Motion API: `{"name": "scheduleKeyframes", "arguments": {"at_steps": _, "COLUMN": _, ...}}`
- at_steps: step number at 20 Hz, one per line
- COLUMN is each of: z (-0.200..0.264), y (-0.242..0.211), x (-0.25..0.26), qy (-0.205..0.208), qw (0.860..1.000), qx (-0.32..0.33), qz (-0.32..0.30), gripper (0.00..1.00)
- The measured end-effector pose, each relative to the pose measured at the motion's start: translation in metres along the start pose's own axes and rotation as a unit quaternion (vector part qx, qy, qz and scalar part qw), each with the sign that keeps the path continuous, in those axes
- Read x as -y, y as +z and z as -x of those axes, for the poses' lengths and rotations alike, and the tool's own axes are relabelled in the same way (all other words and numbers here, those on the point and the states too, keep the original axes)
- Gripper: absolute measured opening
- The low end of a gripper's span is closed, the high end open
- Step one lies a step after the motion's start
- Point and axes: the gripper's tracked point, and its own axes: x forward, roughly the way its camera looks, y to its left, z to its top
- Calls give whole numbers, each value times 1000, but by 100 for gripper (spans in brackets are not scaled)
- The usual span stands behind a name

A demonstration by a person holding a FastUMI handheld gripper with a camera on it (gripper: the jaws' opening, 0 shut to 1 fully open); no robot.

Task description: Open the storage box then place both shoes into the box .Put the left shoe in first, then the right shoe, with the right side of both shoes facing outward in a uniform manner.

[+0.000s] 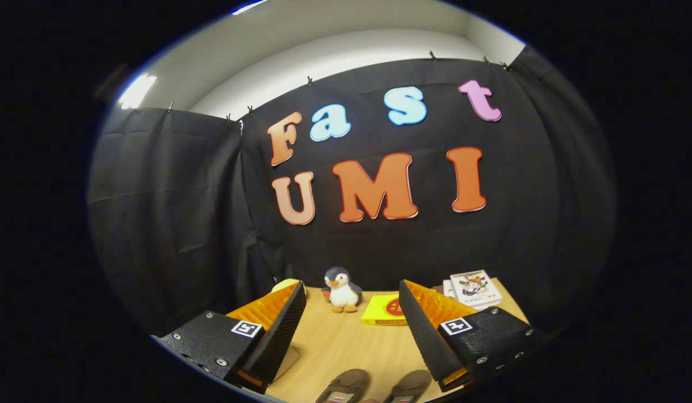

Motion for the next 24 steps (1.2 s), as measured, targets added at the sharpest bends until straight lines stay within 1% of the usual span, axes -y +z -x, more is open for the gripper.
{"name": "scheduleKeyframes", "arguments": {"at_steps": 2, "z": -8, "y": -38, "x": -21, "qy": 33, "qw": 997, "qx": -66, "qz": -15, "gripper": 99}}
{"name": "scheduleKeyframes", "arguments": {"at_steps": 4, "z": -14, "y": -69, "x": -40, "qy": 64, "qw": 991, "qx": -113, "qz": -29, "gripper": 98}}
{"name": "scheduleKeyframes", "arguments": {"at_steps": 6, "z": -19, "y": -98, "x": -57, "qy": 88, "qw": 983, "qx": -157, "qz": -25, "gripper": 97}}
{"name": "scheduleKeyframes", "arguments": {"at_steps": 8, "z": -19, "y": -123, "x": -77, "qy": 119, "qw": 973, "qx": -197, "qz": -31, "gripper": 97}}
{"name": "scheduleKeyframes", "arguments": {"at_steps": 9, "z": -19, "y": -137, "x": -91, "qy": 139, "qw": 964, "qx": -223, "qz": -48, "gripper": 97}}
{"name": "scheduleKeyframes", "arguments": {"at_steps": 11, "z": -15, "y": -161, "x": -119, "qy": 177, "qw": 942, "qx": -272, "qz": -92, "gripper": 97}}
{"name": "scheduleKeyframes", "arguments": {"at_steps": 15, "z": -24, "y": -204, "x": -162, "qy": 221, "qw": 899, "qx": -346, "qz": -150, "gripper": 97}}
{"name": "scheduleKeyframes", "arguments": {"at_steps": 17, "z": -26, "y": -228, "x": -176, "qy": 234, "qw": 882, "qx": -374, "qz": -165, "gripper": 97}}
{"name": "scheduleKeyframes", "arguments": {"at_steps": 22, "z": -38, "y": -280, "x": -200, "qy": 243, "qw": 853, "qx": -425, "qz": -178, "gripper": 97}}
{"name": "scheduleKeyframes", "arguments": {"at_steps": 23, "z": -38, "y": -291, "x": -204, "qy": 244, "qw": 844, "qx": -440, "qz": -186, "gripper": 97}}
{"name": "scheduleKeyframes", "arguments": {"at_steps": 24, "z": -36, "y": -301, "x": -209, "qy": 242, "qw": 830, "qx": -463, "qz": -198, "gripper": 97}}
